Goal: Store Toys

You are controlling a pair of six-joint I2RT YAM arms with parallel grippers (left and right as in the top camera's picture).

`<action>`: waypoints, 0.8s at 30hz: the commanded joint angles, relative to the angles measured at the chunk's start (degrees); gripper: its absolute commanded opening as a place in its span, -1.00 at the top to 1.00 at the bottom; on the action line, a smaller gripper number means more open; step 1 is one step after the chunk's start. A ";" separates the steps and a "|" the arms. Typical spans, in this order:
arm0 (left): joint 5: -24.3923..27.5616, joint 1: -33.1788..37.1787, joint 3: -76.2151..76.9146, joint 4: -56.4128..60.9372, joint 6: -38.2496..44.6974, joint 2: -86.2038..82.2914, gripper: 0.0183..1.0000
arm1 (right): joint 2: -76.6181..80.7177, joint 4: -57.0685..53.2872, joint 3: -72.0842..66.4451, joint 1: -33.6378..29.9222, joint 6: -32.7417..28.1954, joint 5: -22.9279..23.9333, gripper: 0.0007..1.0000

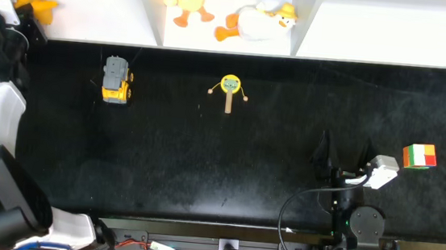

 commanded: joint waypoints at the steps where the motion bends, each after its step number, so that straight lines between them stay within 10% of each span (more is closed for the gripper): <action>1: 2.14 -0.04 1.60 1.33 -1.42 2.19 0.84 | -0.46 0.24 -0.79 0.35 0.22 0.44 -0.99; 6: 2.91 -0.04 1.60 3.91 -1.42 2.62 0.11 | -0.46 0.24 -0.79 0.35 0.22 0.44 -0.99; 24: 2.97 -0.04 1.60 4.66 -1.42 2.62 -0.92 | -0.46 0.24 -0.79 0.35 0.22 0.44 -0.99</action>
